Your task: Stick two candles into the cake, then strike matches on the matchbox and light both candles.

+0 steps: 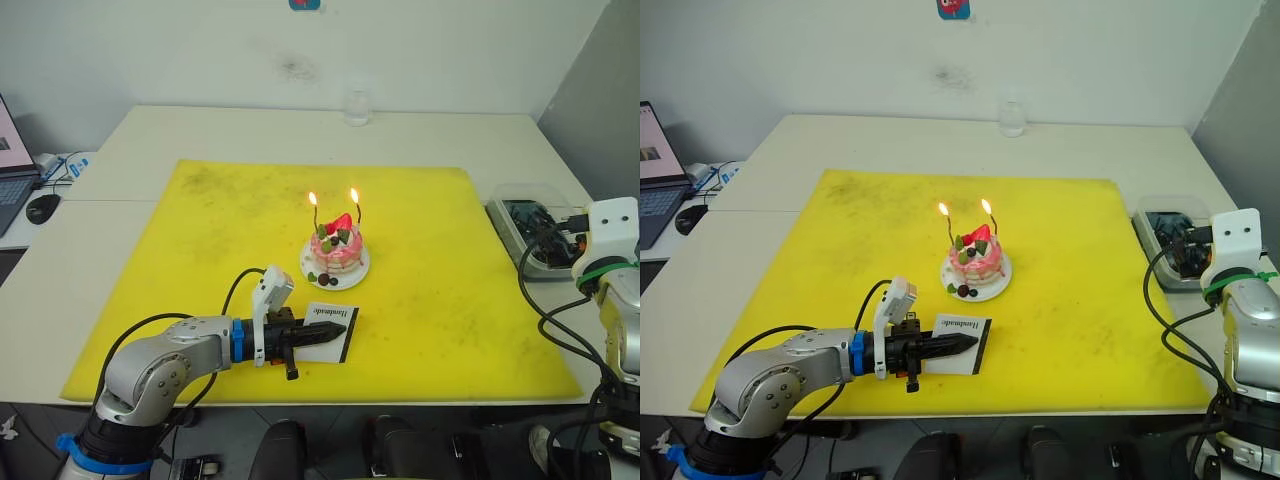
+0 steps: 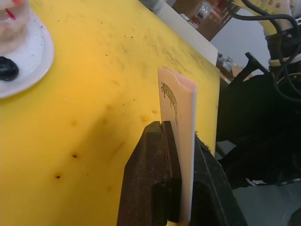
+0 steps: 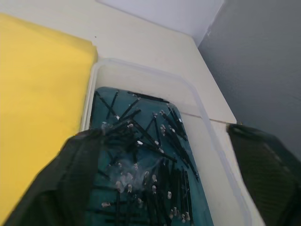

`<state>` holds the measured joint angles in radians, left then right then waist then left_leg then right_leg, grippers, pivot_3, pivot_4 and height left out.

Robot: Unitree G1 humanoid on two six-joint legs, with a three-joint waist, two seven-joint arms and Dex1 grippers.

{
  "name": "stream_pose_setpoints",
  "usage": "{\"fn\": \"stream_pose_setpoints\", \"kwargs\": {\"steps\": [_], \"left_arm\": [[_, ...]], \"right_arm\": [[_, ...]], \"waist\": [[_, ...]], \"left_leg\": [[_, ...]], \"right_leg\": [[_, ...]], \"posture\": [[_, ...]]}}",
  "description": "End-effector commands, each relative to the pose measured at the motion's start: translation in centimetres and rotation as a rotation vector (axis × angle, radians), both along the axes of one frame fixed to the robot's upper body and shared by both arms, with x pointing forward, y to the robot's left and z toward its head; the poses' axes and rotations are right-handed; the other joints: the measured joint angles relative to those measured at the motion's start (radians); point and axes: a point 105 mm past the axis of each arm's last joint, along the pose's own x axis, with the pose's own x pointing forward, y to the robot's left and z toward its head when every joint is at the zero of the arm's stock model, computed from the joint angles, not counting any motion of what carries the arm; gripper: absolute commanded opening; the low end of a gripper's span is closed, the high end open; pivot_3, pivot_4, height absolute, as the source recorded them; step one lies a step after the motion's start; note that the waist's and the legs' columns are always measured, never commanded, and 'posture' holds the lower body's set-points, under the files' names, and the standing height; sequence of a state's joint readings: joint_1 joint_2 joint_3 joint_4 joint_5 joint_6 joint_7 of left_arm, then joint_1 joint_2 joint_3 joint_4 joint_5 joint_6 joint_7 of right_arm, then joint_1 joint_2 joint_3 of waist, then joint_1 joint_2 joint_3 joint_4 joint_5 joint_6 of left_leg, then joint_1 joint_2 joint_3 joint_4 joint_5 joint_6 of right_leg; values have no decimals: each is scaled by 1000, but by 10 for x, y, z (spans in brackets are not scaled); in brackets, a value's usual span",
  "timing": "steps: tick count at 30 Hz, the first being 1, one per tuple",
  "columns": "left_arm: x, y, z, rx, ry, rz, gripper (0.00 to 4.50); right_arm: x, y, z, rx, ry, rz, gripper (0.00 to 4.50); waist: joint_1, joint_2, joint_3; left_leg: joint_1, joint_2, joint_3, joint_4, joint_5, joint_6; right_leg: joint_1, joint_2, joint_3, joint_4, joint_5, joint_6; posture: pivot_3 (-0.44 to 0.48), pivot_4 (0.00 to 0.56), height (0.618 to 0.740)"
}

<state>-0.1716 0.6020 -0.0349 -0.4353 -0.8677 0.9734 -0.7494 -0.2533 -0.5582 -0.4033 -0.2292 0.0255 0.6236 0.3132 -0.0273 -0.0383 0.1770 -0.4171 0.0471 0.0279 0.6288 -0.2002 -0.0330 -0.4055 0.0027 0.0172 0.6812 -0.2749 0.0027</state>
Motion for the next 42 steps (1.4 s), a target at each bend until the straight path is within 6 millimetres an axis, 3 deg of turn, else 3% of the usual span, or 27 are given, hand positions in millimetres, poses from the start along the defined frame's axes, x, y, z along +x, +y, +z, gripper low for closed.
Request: {"fn": "stream_pose_setpoints", "kwargs": {"steps": [1, 6, 12, 16, 18, 27, 33, 38, 42], "left_arm": [[2, 4, 16, -28, -5, 21, 0], [1, 11, 15, -14, 144, 77, 0], [-5, 13, 2, 48, 289, 110, 0], [2, 10, -9, 101, 292, 155, 0], [5, 8, -11, 120, 290, 159, 0], [4, 14, -9, 199, 228, 122, 2693], [1, 23, 14, 193, 186, 111, 4475], [-6, 45, 39, 236, 117, 130, 4475], [6, 83, 62, 378, -88, 234, 4475]], "right_arm": [[-12, 15, 35, -69, -113, 75, 4444], [-26, 66, 49, -121, -124, 335, 4444], [-63, 136, 31, -45, 76, 804, 4444], [-85, 161, 21, -32, 213, 996, 4444], [-90, 166, 17, -28, 266, 1038, 4444], [-105, 169, 5, -49, 403, 1105, 4500], [-105, 166, 6, -70, 408, 1096, 4500], [-104, 160, 13, -107, 399, 1091, 4500], [-96, 144, 32, -180, 344, 1063, 4500]], "waist": [[0, 0, 0], [-1, 0, 0], [0, 0, 0], [1, 0, 0], [2, 0, 0], [2, 0, 0], [1, -1, 0], [1, -1, 0], [1, -1, 1]], "left_leg": [[0, 0, 0, 0, 0, 0], [0, 0, -1, 0, 0, 0], [0, 0, -2, 0, 0, 0], [0, 0, -2, 1, 0, 0], [1, -1, -2, 1, 0, 0], [0, -1, -2, 0, 0, 0], [1, -1, -2, 0, 0, 0], [0, 0, -3, 0, 0, 0], [0, 0, -1, 0, 0, 0]], "right_leg": [[0, 0, 0, 0, 0, 0], [0, 0, 0, 0, 0, 0], [1, -1, -1, 0, 0, 1], [1, -2, -1, 0, 0, 1], [1, -2, -1, 0, 1, 1], [1, -2, -1, -1, 0, 1], [1, -2, -1, 0, 1, 1], [0, -3, -2, -1, 1, 1], [0, -4, -1, -2, 0, 0]], "posture": [[0, 150, 740], [0, 150, 740], [0, 150, 740], [0, 150, 740], [0, 150, 740], [0, 150, 740], [0, 150, 740], [0, 150, 740], [0, 150, 740]]}}
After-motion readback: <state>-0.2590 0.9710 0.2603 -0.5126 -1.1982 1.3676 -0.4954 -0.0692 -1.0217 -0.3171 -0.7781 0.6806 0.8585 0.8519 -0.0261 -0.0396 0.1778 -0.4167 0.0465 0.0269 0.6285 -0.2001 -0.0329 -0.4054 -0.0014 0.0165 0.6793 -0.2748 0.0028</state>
